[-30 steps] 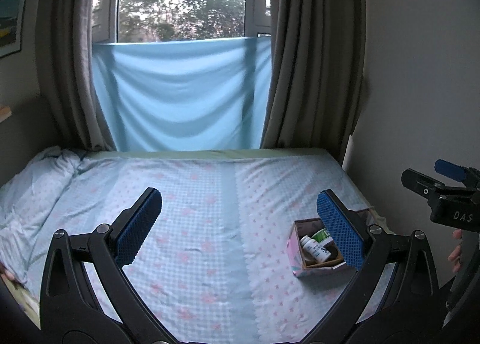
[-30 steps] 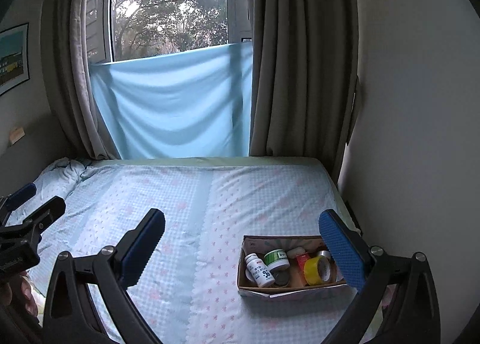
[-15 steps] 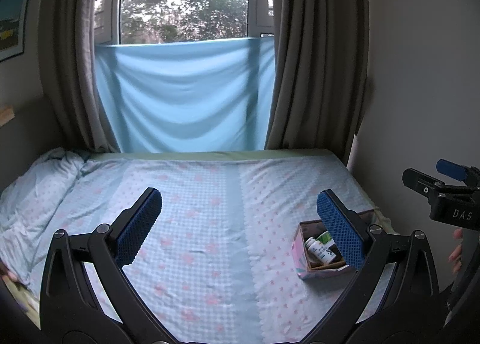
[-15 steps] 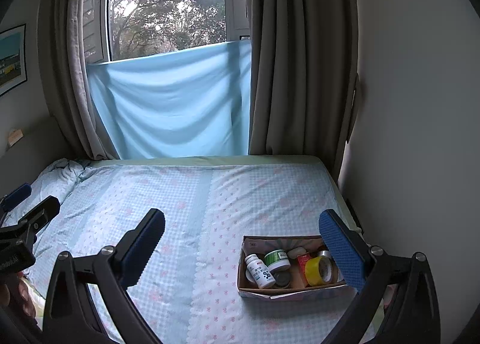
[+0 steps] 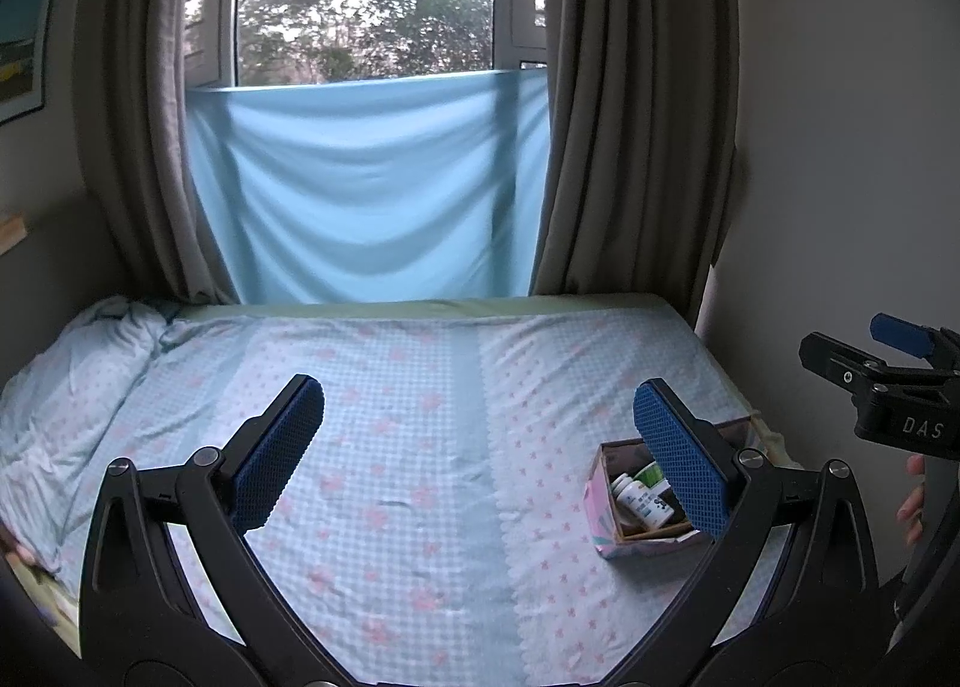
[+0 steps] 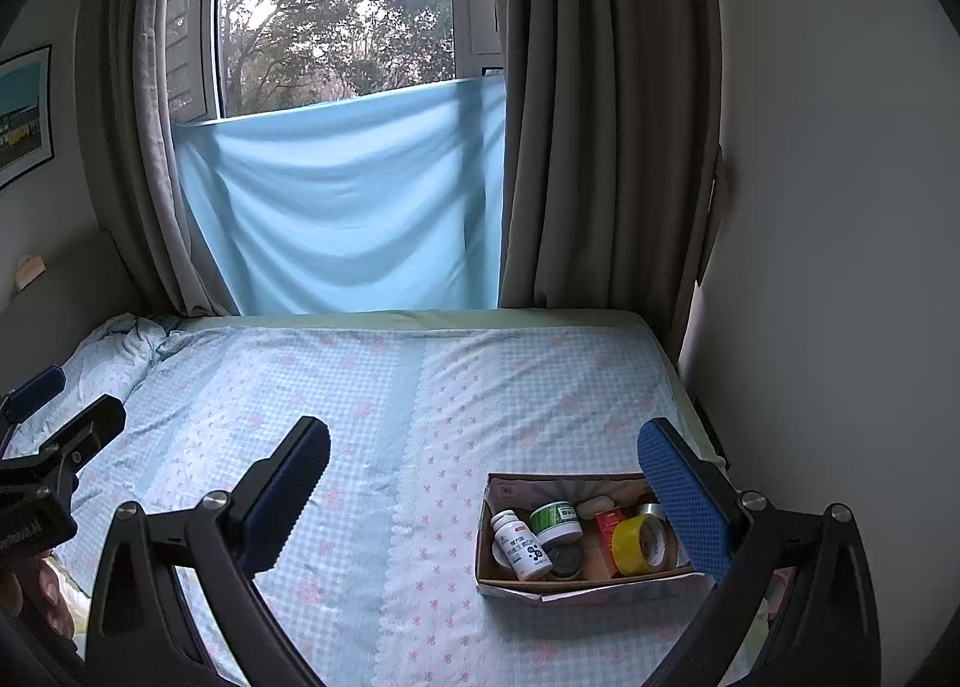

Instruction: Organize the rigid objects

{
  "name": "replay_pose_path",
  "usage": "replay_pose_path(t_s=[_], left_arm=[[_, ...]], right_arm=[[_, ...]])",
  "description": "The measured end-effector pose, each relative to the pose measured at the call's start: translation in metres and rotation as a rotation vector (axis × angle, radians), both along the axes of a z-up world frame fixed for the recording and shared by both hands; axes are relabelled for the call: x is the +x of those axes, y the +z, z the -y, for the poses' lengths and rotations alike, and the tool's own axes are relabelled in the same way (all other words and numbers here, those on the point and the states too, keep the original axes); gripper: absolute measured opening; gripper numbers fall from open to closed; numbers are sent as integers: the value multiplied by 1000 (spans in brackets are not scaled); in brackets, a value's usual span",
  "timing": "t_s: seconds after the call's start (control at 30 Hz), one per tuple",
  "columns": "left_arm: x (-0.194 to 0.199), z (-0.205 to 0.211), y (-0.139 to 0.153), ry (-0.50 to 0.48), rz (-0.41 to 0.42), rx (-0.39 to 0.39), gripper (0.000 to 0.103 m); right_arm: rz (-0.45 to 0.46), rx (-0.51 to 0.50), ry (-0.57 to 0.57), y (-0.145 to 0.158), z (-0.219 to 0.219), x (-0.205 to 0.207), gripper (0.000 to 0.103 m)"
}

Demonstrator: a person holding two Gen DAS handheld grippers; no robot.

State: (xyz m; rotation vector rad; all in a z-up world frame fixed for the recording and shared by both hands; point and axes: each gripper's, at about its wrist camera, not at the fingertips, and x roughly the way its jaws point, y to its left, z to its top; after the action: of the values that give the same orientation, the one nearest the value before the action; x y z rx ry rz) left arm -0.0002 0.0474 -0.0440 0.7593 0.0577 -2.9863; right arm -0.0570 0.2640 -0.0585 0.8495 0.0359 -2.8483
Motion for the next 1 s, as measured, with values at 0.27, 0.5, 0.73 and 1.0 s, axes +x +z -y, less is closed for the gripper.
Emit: replay_pose_path(t_s=[0.27, 0.5, 0.73, 1.0], left_arm=[[-2, 0, 1, 1, -2, -4, 103], [-5, -1, 1, 3, -5, -12, 103], [-4, -4, 1, -18, -18, -14, 103], [-5, -9, -3, -41, -18, -7, 103]], right_arm=[[4, 0, -3, -3, 2, -4, 102], [1, 0, -8, -1, 0, -4, 102], [0, -3, -13, 0, -2, -4, 102], [4, -1, -11, 1, -3, -5, 102]])
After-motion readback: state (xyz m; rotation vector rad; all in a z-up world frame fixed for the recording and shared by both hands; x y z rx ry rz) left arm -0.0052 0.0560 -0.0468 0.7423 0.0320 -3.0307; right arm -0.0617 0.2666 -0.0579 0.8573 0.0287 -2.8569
